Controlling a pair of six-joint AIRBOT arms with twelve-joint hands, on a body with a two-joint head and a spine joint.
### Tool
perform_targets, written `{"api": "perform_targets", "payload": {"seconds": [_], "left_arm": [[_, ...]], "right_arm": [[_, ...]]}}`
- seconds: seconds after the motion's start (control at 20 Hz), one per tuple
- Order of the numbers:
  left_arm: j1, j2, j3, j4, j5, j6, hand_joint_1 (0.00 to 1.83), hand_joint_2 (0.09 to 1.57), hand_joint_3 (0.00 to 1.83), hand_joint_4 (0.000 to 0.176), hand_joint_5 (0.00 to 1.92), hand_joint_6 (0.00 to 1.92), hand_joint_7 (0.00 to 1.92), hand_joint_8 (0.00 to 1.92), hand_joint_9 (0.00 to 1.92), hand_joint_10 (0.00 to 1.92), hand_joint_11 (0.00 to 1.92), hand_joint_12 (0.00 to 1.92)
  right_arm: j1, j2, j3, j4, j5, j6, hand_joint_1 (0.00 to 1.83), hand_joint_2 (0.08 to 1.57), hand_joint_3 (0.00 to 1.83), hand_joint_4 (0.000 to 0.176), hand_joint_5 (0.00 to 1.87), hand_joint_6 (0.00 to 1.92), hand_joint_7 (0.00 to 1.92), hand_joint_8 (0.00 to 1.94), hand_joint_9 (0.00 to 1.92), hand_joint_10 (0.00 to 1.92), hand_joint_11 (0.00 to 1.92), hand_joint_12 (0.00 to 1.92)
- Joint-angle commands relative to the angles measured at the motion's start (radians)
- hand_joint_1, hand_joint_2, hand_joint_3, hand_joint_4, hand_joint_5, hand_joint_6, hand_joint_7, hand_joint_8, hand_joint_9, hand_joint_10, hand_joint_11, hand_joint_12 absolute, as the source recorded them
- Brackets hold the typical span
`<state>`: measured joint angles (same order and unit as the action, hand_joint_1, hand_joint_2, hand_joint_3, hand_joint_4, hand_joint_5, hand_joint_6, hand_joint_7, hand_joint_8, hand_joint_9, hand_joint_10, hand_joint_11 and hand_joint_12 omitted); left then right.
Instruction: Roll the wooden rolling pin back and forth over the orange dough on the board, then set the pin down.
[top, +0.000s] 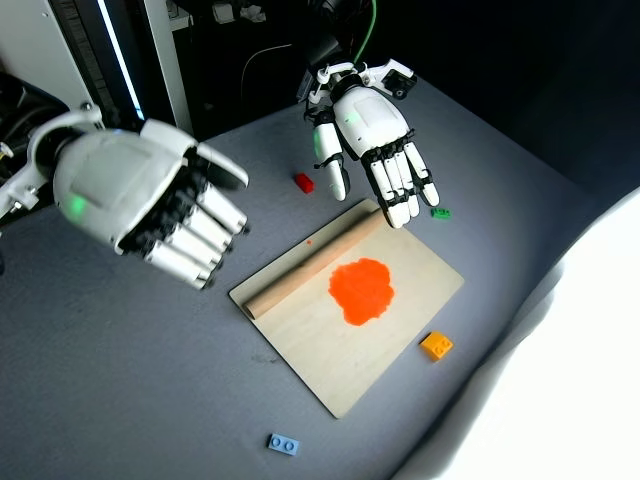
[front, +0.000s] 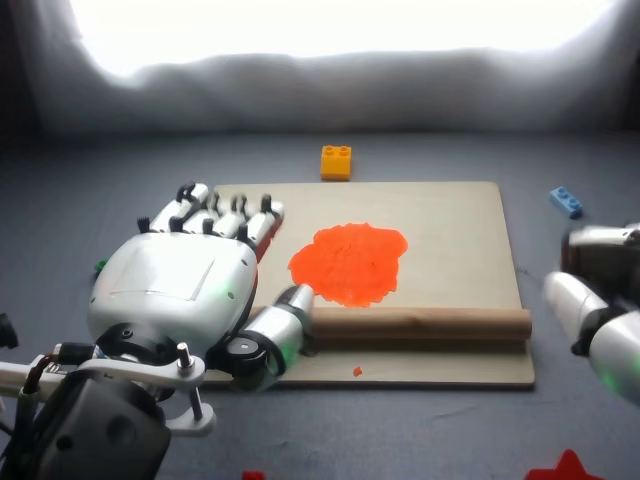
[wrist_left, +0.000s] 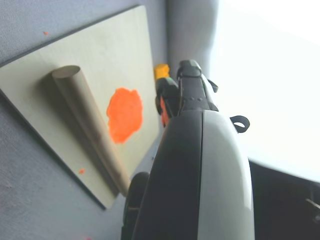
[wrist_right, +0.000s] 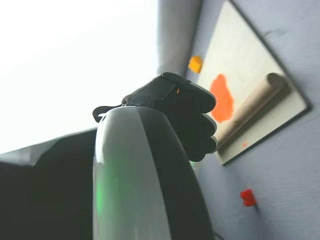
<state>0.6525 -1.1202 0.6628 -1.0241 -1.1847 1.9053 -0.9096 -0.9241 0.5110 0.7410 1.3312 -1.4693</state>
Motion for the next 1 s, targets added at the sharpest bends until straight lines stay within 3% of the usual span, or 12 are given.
{"api": "perform_targets", "payload": {"seconds": [0.0, 0.35, 0.7, 0.95], "left_arm": [[-0.004, -0.004, 0.003, 0.085, -0.079, -0.002, 0.0, 1.43, 0.07, 0.0, 0.02, 0.0, 0.01, 0.0, 0.0, 0.0, 0.0, 0.0], [0.012, -0.012, 0.012, 0.115, -0.086, -0.034, 0.0, 1.43, 0.06, 0.0, 0.0, 0.0, 0.0, 0.0, 0.0, 0.0, 0.0, 0.0], [0.064, -0.044, 0.06, 0.178, -0.121, -0.116, 0.0, 1.44, 0.06, 0.0, 0.0, 0.0, 0.0, 0.0, 0.0, 0.0, 0.0, 0.0], [0.118, -0.083, 0.095, 0.218, -0.166, -0.153, 0.0, 1.44, 0.05, 0.0, 0.0, 0.0, 0.0, 0.0, 0.0, 0.0, 0.0, 0.0]], "right_arm": [[0.004, 0.0, -0.004, -0.088, 0.114, -0.003, 0.0, 1.52, 0.07, 0.0, 0.05, 0.03, 0.05, 0.0, 0.0, 0.0, 0.0, 0.0], [0.004, -0.061, -0.008, -0.061, 0.187, -0.064, 0.0, 1.55, 0.03, 0.0, 0.04, 0.02, 0.03, 0.01, 0.0, 0.0, 0.0, 0.0], [0.035, -0.138, -0.004, 0.023, 0.135, -0.107, 0.0, 1.55, 0.02, 0.0, 0.07, 0.02, 0.07, 0.02, 0.0, 0.0, 0.0, 0.0], [0.094, -0.25, 0.098, 0.085, 0.109, -0.143, 0.0, 1.56, 0.02, 0.0, 0.06, 0.01, 0.05, 0.01, 0.0, 0.0, 0.0, 0.0]]}}
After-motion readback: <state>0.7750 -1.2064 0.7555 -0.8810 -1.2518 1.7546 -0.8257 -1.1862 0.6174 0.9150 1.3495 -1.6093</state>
